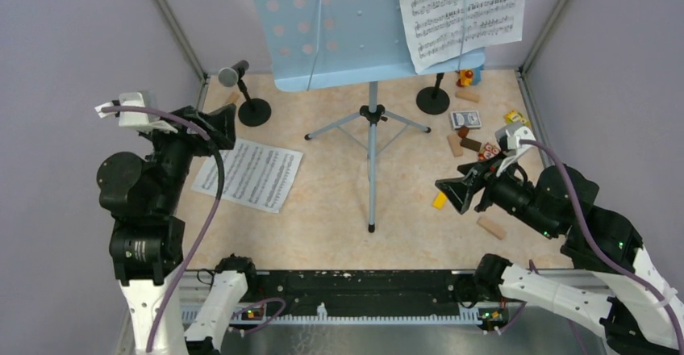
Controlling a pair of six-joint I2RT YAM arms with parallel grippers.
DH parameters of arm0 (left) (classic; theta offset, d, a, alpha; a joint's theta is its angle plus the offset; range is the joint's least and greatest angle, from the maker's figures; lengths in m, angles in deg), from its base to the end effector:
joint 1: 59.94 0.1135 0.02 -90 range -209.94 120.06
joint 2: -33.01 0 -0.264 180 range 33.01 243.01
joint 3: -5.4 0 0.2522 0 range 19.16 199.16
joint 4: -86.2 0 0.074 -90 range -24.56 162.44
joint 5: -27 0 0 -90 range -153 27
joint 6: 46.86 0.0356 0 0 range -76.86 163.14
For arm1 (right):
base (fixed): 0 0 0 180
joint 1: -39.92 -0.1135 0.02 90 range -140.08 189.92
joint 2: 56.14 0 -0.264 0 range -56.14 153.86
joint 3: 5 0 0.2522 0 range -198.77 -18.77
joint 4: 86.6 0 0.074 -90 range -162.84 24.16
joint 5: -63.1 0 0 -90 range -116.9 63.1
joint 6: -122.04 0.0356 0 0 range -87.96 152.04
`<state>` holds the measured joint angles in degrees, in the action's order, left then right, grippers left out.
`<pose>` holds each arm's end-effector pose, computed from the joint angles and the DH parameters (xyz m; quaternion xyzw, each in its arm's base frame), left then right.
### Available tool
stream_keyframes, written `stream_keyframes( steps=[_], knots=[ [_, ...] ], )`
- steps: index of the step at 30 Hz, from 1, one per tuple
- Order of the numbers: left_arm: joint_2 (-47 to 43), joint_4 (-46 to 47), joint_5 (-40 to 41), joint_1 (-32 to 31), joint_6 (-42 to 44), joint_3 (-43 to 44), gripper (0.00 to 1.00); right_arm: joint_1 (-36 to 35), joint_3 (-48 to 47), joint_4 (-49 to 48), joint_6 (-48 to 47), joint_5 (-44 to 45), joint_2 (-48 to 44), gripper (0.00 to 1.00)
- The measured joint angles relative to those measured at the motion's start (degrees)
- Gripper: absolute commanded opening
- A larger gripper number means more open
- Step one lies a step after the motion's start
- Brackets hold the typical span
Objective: Pack up the instrument practice props
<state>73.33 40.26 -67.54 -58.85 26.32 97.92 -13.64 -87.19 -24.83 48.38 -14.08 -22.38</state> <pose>0.0822 -0.0013 0.4955 -0.0747 0.6634 -0.1280 0.7335 0.0501 0.0546 0.4238 -0.1832 0.7609 0.2813 0.5553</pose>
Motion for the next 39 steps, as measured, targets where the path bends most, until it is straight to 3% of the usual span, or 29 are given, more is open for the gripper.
stream_keyframes(
  steps=[5, 9, 14, 26, 33, 39],
  knots=[
    [2.6, 3.2, -18.0, -0.5, 1.6, 7.4, 0.95, 0.0, -0.7, 0.1, -1.4, -1.1, -1.7, 0.66],
    [7.6, 6.6, -25.0, -3.4, 0.5, 16.1, 0.90, 0.0, -0.7, 0.3, -1.9, -1.5, -2.7, 0.66],
    [17.2, 12.9, -30.2, -12.0, -2.2, 29.1, 0.88, 0.0, -0.7, 1.1, -2.7, -1.5, -3.0, 0.66],
    [40.6, 15.5, -26.3, -30.9, -0.9, 47.3, 0.90, 0.0, -0.7, 2.5, -2.7, -0.6, -4.5, 0.66],
    [44.5, 15.6, -19.5, -43.8, 3.6, 52.0, 0.93, 0.0, -0.6, 2.5, -2.7, -0.2, -5.9, 0.66],
    [45.1, 15.6, -7.4, -57.8, 12.6, 53.2, 0.94, 0.0, -0.1, 2.3, -2.7, -0.2, -6.0, 0.66]
  ],
)
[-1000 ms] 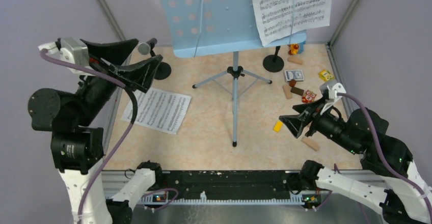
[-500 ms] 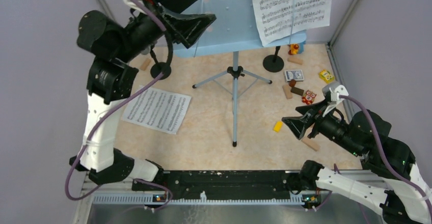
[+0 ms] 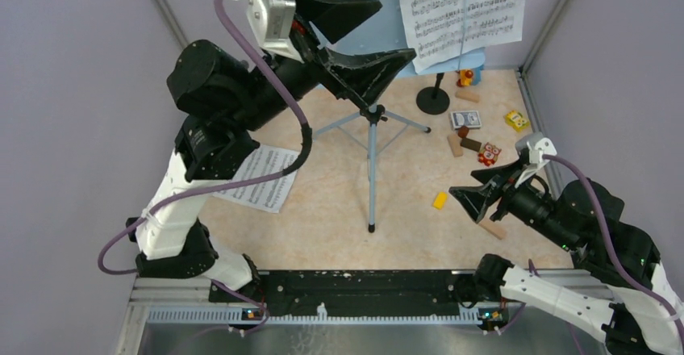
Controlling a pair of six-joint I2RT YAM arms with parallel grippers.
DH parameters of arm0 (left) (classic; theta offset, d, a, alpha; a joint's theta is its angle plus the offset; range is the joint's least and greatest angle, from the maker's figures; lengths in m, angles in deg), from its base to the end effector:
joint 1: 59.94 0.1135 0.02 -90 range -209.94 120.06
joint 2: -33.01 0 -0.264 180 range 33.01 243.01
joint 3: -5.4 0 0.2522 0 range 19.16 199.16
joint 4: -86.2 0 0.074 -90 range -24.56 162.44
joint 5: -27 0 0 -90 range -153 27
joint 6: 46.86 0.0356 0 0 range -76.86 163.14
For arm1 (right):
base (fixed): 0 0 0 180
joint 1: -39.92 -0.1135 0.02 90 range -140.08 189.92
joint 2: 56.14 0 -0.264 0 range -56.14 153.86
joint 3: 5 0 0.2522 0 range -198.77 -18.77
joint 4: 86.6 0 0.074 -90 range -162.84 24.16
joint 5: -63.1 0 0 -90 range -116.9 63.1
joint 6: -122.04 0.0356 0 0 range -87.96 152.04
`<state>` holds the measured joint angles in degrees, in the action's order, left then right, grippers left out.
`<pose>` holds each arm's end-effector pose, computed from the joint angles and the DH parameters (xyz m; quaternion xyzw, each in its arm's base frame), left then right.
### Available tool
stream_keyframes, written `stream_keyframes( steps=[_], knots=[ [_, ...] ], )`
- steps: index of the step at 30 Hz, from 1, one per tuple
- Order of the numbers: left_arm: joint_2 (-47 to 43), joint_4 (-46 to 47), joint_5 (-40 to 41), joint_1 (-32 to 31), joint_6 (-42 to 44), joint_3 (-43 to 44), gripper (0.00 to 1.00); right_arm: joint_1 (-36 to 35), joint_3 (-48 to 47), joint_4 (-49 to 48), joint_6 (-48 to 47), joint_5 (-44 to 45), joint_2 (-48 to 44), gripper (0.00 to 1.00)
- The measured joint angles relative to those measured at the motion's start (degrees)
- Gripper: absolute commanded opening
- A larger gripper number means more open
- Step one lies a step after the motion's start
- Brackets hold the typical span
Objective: Pack up the instrument practice props
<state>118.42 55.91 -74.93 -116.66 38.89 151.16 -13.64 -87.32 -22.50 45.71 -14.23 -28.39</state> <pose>0.1134 -0.1861 0.6503 0.3004 0.4059 -0.4818 0.7162 0.0299 0.0274 0.4239 -0.1918 0.7375 0.2853 0.5813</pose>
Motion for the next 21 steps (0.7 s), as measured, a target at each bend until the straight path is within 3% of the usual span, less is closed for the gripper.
stream_keyframes(
  steps=[5, 11, 21],
  knots=[
    [1.1, 1.7, 13.4, -6.4, 4.4, -1.7, 0.95, 0.0, 0.8, 0.1, 0.0, 0.0, 0.0, 0.66],
    [3.4, 4.2, 26.5, -6.8, 4.4, -5.4, 0.95, 0.0, 1.6, 0.0, 0.5, 0.0, -0.4, 0.66],
    [10.0, 0.2, 31.6, -4.9, -1.6, -0.1, 0.89, 0.0, 1.9, 0.2, 2.6, 0.0, -2.1, 0.66]
  ],
)
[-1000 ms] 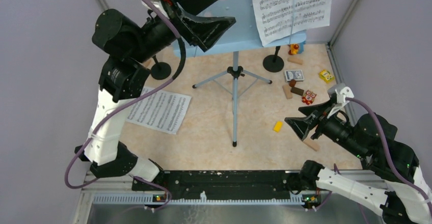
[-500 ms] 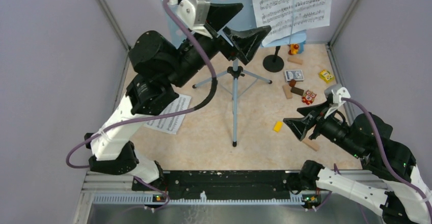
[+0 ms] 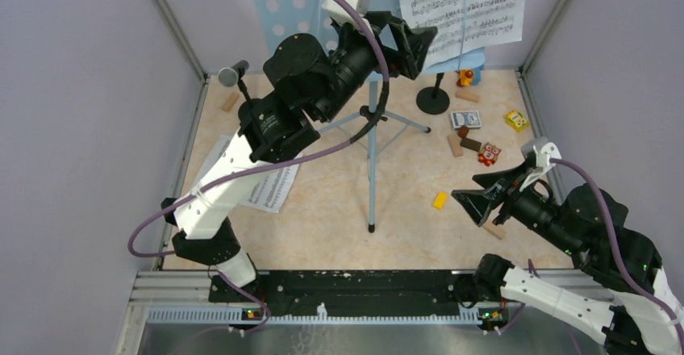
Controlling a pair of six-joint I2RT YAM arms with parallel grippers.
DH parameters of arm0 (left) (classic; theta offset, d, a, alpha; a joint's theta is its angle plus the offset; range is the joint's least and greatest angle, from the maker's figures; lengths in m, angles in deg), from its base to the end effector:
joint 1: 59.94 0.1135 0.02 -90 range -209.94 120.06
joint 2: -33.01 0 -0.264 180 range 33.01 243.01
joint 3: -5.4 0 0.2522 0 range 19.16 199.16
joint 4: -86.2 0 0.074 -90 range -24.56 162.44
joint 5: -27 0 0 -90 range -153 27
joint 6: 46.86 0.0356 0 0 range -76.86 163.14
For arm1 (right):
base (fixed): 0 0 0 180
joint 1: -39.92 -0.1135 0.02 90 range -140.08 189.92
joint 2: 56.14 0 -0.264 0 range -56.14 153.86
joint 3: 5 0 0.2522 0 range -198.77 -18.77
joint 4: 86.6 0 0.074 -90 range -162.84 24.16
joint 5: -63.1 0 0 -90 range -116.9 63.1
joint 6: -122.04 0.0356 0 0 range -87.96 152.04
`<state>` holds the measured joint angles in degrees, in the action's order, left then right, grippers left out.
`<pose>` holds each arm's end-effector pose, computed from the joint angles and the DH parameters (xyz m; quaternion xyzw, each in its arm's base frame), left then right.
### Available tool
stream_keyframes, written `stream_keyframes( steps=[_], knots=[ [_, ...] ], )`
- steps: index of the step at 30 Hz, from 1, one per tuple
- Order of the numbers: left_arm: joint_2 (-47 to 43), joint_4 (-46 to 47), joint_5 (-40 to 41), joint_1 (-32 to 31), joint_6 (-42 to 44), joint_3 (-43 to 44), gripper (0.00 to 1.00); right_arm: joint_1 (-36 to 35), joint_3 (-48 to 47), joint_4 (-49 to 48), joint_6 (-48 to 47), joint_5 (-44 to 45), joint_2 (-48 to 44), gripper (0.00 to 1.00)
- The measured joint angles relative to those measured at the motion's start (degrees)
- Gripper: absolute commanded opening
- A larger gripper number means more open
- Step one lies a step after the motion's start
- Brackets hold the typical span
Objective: Pack up the instrument practice props
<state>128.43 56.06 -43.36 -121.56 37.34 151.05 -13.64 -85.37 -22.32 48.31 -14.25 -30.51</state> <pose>0.1566 -0.2646 0.6071 0.1407 0.5643 -0.3669 0.7260 0.0269 0.0234 0.4156 -0.1752 0.7417 0.2984 0.5745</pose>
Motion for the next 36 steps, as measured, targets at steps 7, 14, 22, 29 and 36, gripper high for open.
stream_keyframes(
  steps=[7, 14, 22, 29, 36],
  knots=[
    [0.0, -3.8, -5.5, 8.8, -8.3, 0.5, 0.89, 0.0, 0.2, 0.2, 1.0, 0.2, -1.5, 0.66],
    [1.5, -4.2, -11.8, 10.4, -12.0, 0.9, 0.90, 0.0, 0.3, 0.2, 1.8, 0.3, -1.6, 0.66],
    [2.6, -3.9, -17.4, 11.6, -14.2, 0.6, 0.93, 0.0, 1.2, 0.4, 2.0, 0.4, -2.0, 0.66],
    [2.9, -0.1, -23.1, 13.2, -15.8, -1.1, 0.90, 0.0, 1.4, 0.4, 2.4, 0.3, -2.9, 0.66],
    [5.3, 4.5, -28.0, 13.5, -15.9, -2.2, 0.82, 0.0, 1.3, 0.1, 1.8, -0.6, -3.0, 0.66]
  ],
)
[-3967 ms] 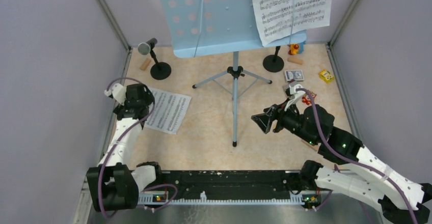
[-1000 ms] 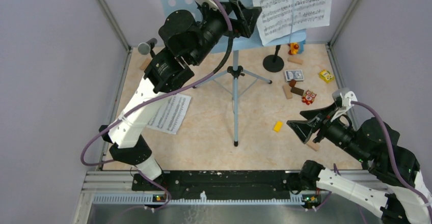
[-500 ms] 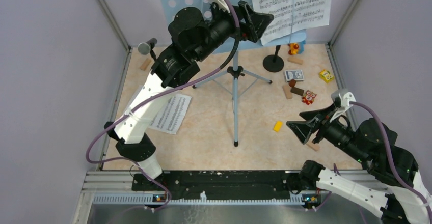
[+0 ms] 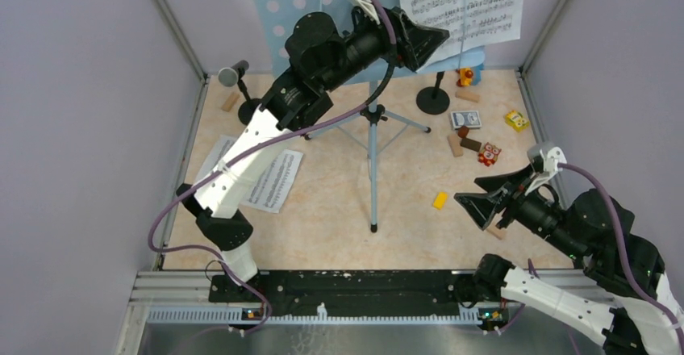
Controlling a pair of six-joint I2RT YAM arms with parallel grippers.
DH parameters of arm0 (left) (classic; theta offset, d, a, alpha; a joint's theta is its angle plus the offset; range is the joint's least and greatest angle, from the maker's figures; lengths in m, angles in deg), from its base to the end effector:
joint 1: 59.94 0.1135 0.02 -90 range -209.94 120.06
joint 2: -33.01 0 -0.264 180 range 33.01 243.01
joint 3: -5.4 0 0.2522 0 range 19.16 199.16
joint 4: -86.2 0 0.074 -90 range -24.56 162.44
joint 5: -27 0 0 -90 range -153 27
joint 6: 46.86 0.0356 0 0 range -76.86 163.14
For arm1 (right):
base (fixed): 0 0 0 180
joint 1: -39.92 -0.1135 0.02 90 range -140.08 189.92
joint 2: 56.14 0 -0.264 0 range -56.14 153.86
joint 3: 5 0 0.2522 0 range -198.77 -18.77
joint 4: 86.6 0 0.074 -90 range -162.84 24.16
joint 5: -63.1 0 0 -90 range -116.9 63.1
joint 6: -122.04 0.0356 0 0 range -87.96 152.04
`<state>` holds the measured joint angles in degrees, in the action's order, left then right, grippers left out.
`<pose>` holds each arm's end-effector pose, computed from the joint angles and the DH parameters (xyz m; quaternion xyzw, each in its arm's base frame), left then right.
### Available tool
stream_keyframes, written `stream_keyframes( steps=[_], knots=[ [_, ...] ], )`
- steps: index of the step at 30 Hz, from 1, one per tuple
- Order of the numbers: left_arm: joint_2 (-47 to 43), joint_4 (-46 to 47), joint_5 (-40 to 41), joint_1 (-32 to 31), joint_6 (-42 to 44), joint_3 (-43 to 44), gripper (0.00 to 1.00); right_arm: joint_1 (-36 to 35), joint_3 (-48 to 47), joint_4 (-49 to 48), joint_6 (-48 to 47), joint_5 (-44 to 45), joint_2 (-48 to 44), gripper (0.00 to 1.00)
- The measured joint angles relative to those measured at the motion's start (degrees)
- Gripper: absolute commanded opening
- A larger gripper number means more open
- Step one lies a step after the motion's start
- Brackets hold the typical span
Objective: Pack up the instrument practice props
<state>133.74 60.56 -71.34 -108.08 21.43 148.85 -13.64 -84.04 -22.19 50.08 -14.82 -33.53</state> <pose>0.2356 -0.2707 0.5761 0.1924 0.5636 -0.4947 0.6329 0.0200 0.0145 0.4100 -0.1631 0.7357 0.3173 0.5757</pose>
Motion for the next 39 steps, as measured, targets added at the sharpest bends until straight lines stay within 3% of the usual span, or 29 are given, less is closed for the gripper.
stream_keyframes(
  steps=[5, 21, 30, 36, 39],
  knots=[
    [0.4, 5.2, -1.9, 0.0, 0.8, -3.8, 0.63, 0.0, -3.1, -2.0, -3.4, 0.7, 3.5, 0.66],
    [1.5, 11.6, -0.2, 0.6, 0.7, -6.2, 0.00, 0.0, -33.6, -9.5, -17.0, 20.6, 32.4, 0.68],
    [1.5, 11.8, 0.5, 0.6, 0.8, -6.2, 0.00, 1.2, -54.5, -8.8, -19.2, 22.1, 46.2, 0.68],
    [1.5, 11.8, 0.5, 0.6, 0.8, -6.2, 0.00, 10.1, -67.7, -5.0, -18.9, 16.2, 55.0, 0.68],
    [1.5, 11.8, 0.7, 0.6, 0.9, -6.4, 0.00, 16.2, -71.1, -3.2, -17.6, 10.1, 57.5, 0.63]
  ],
)
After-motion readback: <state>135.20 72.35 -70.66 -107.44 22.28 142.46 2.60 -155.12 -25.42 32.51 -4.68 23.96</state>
